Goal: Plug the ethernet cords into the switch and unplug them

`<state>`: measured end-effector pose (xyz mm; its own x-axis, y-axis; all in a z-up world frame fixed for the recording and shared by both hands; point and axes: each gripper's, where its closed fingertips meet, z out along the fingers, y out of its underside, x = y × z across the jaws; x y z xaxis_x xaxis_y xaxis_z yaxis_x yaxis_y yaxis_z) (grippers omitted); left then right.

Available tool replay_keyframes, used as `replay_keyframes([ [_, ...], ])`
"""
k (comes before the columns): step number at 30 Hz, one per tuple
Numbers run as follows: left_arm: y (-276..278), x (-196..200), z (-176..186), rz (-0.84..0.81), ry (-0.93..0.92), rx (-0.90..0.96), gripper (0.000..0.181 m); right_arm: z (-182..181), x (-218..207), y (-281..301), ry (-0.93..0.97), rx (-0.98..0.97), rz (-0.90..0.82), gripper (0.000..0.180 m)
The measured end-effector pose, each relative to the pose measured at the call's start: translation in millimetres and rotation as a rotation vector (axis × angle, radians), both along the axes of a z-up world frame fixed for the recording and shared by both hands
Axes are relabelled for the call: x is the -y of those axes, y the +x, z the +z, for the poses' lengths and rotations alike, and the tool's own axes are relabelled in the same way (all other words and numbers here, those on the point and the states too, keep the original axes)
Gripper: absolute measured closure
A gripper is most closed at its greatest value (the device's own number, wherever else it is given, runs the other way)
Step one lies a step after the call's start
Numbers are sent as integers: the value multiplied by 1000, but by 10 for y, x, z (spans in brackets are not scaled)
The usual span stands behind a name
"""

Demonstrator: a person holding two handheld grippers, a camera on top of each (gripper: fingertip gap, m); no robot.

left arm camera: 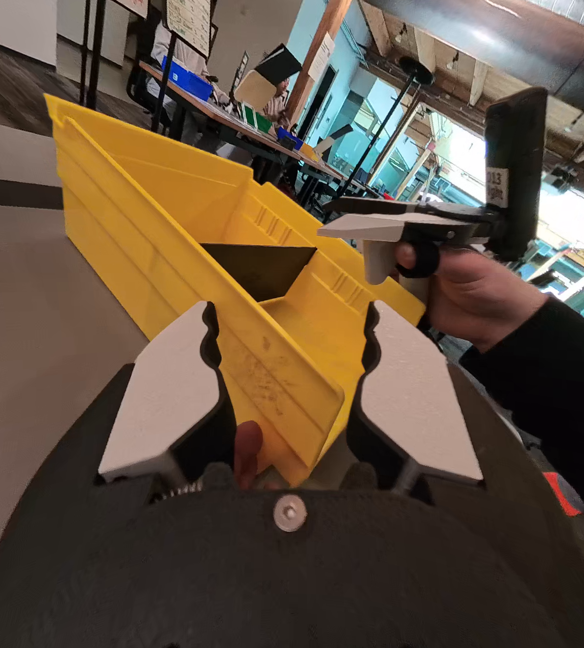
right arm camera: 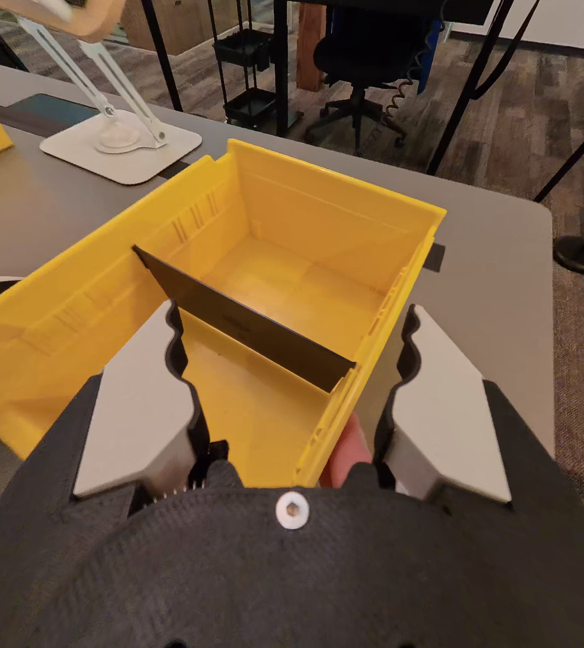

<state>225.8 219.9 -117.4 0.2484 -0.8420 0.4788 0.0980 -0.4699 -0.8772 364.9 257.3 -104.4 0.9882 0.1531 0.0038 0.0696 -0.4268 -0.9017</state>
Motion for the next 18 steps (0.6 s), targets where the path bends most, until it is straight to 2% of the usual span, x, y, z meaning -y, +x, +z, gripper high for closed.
replay_keyframes([
  [3, 156, -137, 18, 14, -51, 42, 103, 7, -206, 207, 16, 30, 21, 63],
  [5, 213, -154, 78, -23, -87, 68, 92, -40, -301, 327, 4, 90, 9, 62],
  [7, 114, -152, 239, -37, -62, 102, 85, -64, -338, 433, -16, 182, -26, 59],
  [9, -175, -186, 505, 2, 33, 140, 82, 122, -320, 527, 47, 289, -88, 59],
  [13, -1160, -381, 1028, 137, 290, 130, 80, 784, -89, 410, 232, 509, -179, 55],
  [18, -2989, -1093, 1299, 539, 516, -100, 77, 1393, 222, -614, 419, 529, -53, 62],
])
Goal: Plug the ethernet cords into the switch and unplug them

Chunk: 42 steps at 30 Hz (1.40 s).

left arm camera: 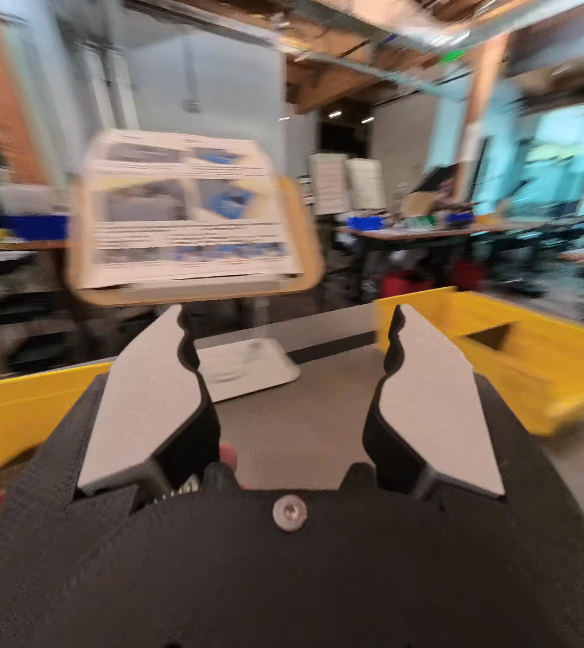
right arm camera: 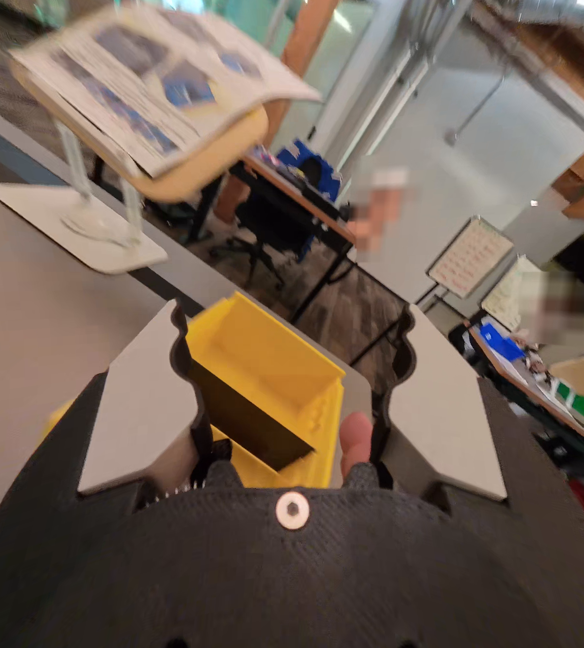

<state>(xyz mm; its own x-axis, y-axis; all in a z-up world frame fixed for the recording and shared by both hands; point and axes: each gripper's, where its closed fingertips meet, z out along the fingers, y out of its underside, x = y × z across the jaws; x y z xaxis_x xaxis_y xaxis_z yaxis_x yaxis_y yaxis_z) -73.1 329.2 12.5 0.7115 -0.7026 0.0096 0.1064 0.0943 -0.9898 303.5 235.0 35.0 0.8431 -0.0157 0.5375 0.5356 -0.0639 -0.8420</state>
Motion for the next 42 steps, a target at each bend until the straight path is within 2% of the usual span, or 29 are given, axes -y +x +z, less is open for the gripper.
replay_keyframes([
  [3, -1325, -417, -67, 360, 26, -183, 75, 262, 176, -757, 143, -86, 130, 78],
  [5, -2180, -561, -168, 574, 6, -269, 73, 260, 274, -1348, 193, -191, 264, 90],
  [8, -2990, -711, -499, 674, -123, -272, 74, -49, 231, -2122, 104, -245, 385, 85],
  [10, -3259, -827, -770, 667, -218, -261, 79, -272, 144, -2524, 18, -283, 425, 83],
  [13, -3432, -1027, -1236, 621, -356, -288, 80, -458, 56, -3043, -76, -442, 503, 82],
  [16, -3413, -1151, -1552, 550, -438, -264, 84, -587, -1, -3339, -68, -569, 524, 89],
  [17, -3388, -1183, -1579, 525, -438, -227, 91, -671, -16, -3410, -68, -577, 520, 92],
  [20, -3303, -1229, -1566, 431, -446, -120, 142, -974, -43, -3582, -110, -551, 520, 93],
  [23, -3242, -1234, -1547, 393, -423, -141, 170, -1197, -105, -3571, -135, -478, 498, 96],
  [27, -3257, -1192, -1521, 406, -390, -179, 176, -1342, -157, -3462, -149, -480, 472, 98],
  [31, -3311, -1080, -1512, 422, -396, -180, 177, -1459, -159, -3403, -185, -394, 461, 96],
  [42, -3609, -954, -1502, 440, -401, -114, 177, -1491, -179, -3221, -218, -414, 425, 94],
])
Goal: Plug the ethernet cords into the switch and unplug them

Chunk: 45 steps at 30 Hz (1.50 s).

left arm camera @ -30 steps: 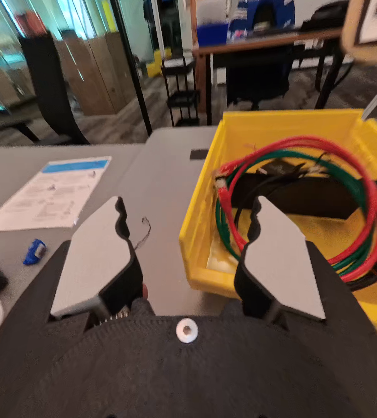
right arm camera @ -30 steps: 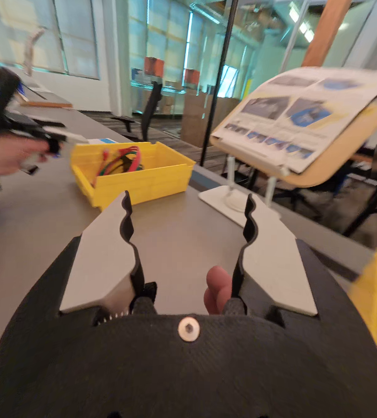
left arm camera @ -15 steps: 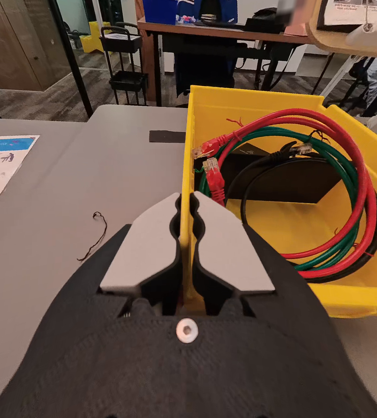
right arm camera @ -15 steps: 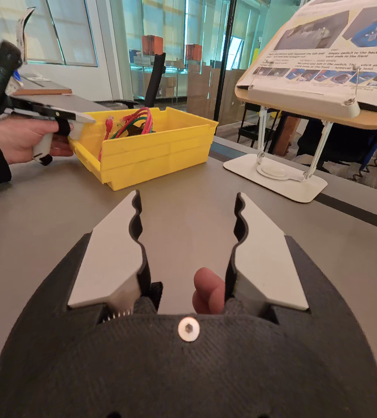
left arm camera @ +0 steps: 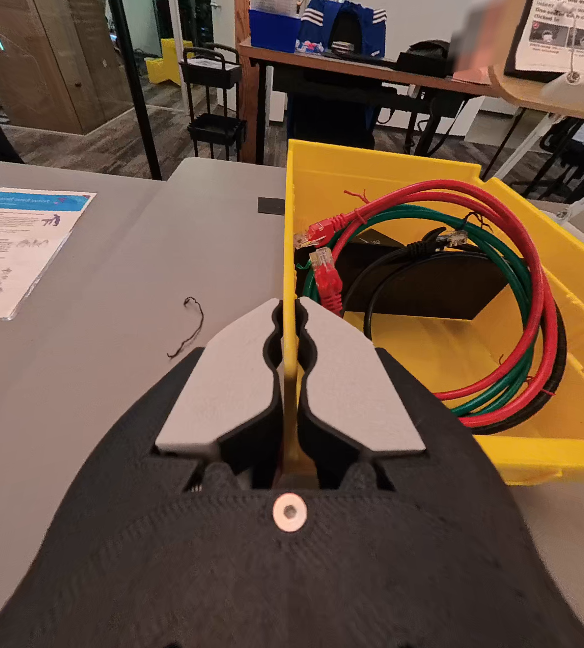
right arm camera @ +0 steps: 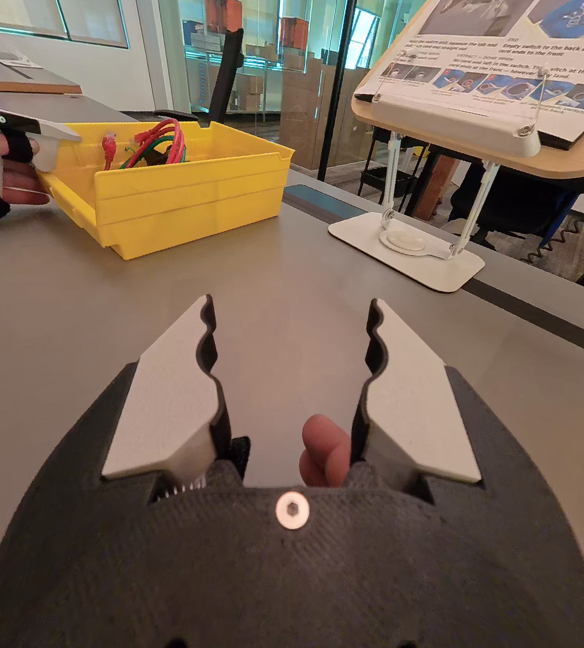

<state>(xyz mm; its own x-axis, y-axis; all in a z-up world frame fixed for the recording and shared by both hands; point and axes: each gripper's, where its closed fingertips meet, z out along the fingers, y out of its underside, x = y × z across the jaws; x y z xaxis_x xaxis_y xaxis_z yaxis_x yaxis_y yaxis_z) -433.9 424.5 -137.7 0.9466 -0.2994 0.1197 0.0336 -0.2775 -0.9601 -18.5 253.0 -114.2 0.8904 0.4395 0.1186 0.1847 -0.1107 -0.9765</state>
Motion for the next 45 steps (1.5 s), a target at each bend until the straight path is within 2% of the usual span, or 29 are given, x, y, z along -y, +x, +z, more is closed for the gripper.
replay_keyframes([
  [9, -27, -71, 20, -56, 5, 23, 171, -62, 2, -48, 2, 69, 12, 92],
  [10, -63, -65, 104, -37, 36, 29, 163, -67, -5, -38, 4, 78, 8, 91],
  [13, -196, -37, 495, 41, 146, 90, 118, -98, -26, -6, -4, 95, 2, 90],
  [15, -162, 31, 808, 67, 239, 56, 114, -131, -43, 14, -17, 105, 0, 88],
  [19, 416, 232, 1317, -40, 351, -42, 103, -231, -79, 41, -63, 117, 3, 77],
  [22, 1146, 514, 1632, -195, 458, -120, 107, -360, -99, 104, -125, 145, -13, 60],
  [24, 1732, 747, 1705, -336, 498, -135, 105, -447, -115, 160, -168, 158, -33, 49],
  [28, 2730, 1135, 1401, -593, 420, -155, 92, -598, -119, 216, -240, 171, -35, 40],
  [32, 3336, 1433, 856, -774, 272, -161, 88, -631, -108, 239, -257, 190, -30, 40],
  [36, 3649, 1596, 352, -861, 125, -203, 83, -652, -99, 232, -264, 205, -19, 40],
  [41, 3780, 1687, -99, -916, -16, -249, 94, -688, -81, 191, -271, 237, 0, 42],
  [45, 3783, 1710, -361, -921, -111, -303, 79, -726, -71, 163, -278, 265, 11, 43],
])
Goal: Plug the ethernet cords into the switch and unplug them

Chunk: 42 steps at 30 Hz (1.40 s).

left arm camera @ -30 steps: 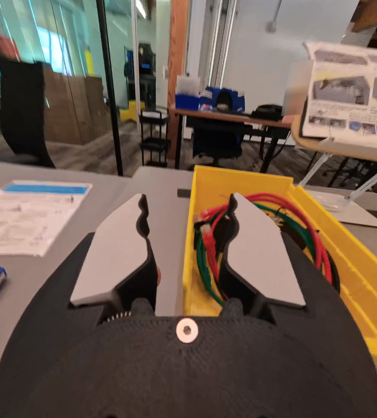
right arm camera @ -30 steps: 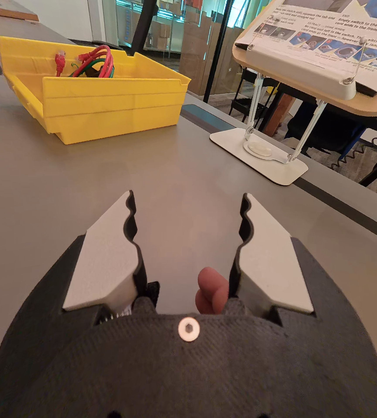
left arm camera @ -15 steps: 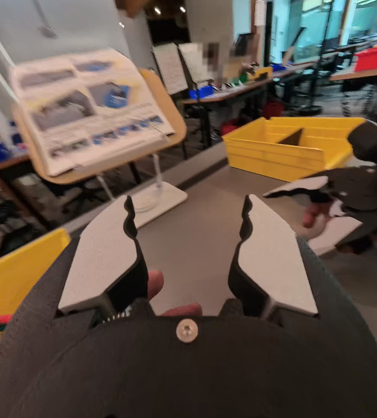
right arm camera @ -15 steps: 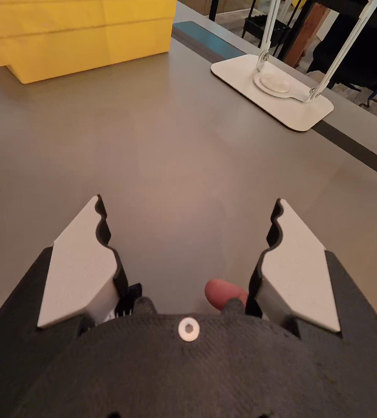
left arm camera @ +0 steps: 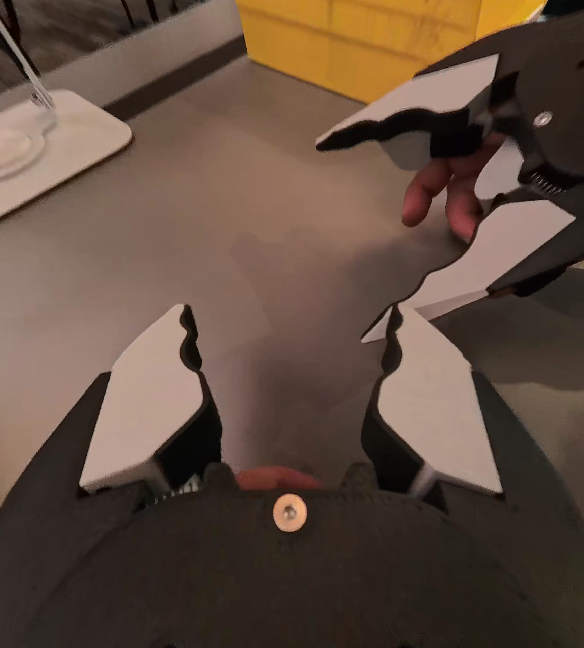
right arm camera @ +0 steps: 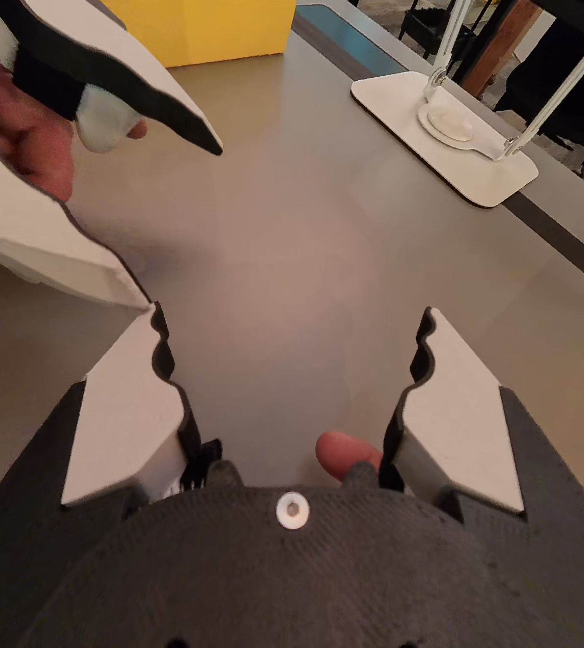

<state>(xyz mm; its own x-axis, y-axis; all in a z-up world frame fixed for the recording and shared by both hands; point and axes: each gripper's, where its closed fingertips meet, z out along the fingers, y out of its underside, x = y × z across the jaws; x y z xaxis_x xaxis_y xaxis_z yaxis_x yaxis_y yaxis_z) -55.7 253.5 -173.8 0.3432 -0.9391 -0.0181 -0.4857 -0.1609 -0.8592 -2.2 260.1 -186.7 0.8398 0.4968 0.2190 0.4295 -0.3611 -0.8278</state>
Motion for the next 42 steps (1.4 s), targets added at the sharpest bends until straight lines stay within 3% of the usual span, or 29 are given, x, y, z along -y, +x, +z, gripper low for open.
replay_keyframes([
  [20, -4, 65, -235, -41, -111, -84, 85, -138, 55, -16, -42, 85, 43, 50],
  [27, 18, 136, -316, -90, -119, -140, 104, -196, 91, -52, -60, 121, 72, 60],
  [33, 17, 131, -326, -86, -114, -149, 95, -206, 94, -44, -70, 109, 71, 61],
  [37, -90, 47, -135, -68, -45, -125, 93, -215, 95, -43, -77, 99, 71, 62],
  [42, -624, -611, 801, 98, 216, -123, 99, -223, 94, -34, -86, 86, 71, 62],
])
